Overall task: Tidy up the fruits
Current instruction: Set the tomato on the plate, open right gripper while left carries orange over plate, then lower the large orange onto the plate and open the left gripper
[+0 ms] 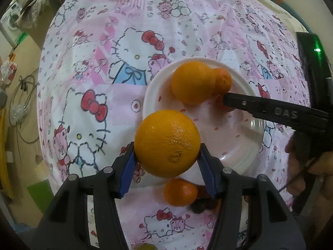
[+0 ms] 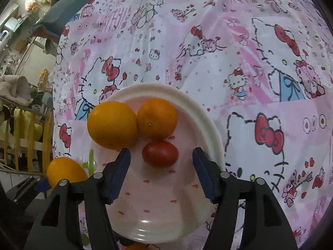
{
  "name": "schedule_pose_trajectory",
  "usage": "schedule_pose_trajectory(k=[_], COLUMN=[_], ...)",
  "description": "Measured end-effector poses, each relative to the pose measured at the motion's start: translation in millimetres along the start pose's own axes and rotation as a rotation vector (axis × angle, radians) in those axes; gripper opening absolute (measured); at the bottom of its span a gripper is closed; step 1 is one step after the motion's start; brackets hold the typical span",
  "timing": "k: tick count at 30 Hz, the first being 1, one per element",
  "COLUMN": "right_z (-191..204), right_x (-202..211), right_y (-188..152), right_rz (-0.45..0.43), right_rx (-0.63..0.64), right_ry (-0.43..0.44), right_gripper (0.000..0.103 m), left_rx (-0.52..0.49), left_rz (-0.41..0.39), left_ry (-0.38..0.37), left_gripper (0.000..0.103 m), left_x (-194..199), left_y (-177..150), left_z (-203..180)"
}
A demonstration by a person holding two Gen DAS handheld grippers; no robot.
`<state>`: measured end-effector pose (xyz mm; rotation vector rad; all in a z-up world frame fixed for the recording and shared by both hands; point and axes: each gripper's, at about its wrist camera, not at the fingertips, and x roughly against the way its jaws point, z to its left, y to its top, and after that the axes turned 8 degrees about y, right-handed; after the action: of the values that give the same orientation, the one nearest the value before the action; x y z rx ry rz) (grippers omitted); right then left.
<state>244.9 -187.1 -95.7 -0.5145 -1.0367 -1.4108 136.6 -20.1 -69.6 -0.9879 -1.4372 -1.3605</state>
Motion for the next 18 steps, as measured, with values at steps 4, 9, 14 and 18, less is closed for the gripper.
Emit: schedule_pose_trajectory(k=[4,9,14,18], right_z=[-11.2,-30.8,-43.7,-50.8], right_x=[24.5,54.4,75.9,82.0], right_y=[-6.2,-20.4,-31.9,-37.7], right_rz=[-0.045,-0.084,-0.115,-0.118], right_rx=[-0.043,-0.106,-0.13,-0.139], right_ry=[0.015,0.041,0.051,0.05], right_gripper=[0.065,0.065,0.065,0.065], left_rx=[-0.011,-0.028,-0.017,-0.013], left_rz=[-0.003,0.041,0.096,0.097], left_ry=[-0.029,-0.055,-0.046,-0.043], left_gripper=[0.053,0.053,0.053,0.053], left_x=[-1.5,-16.6,-34.3,-38.6], left_y=[6.1,13.7,20.0,24.5], left_z=[-13.0,-32.3,-43.3,-51.1])
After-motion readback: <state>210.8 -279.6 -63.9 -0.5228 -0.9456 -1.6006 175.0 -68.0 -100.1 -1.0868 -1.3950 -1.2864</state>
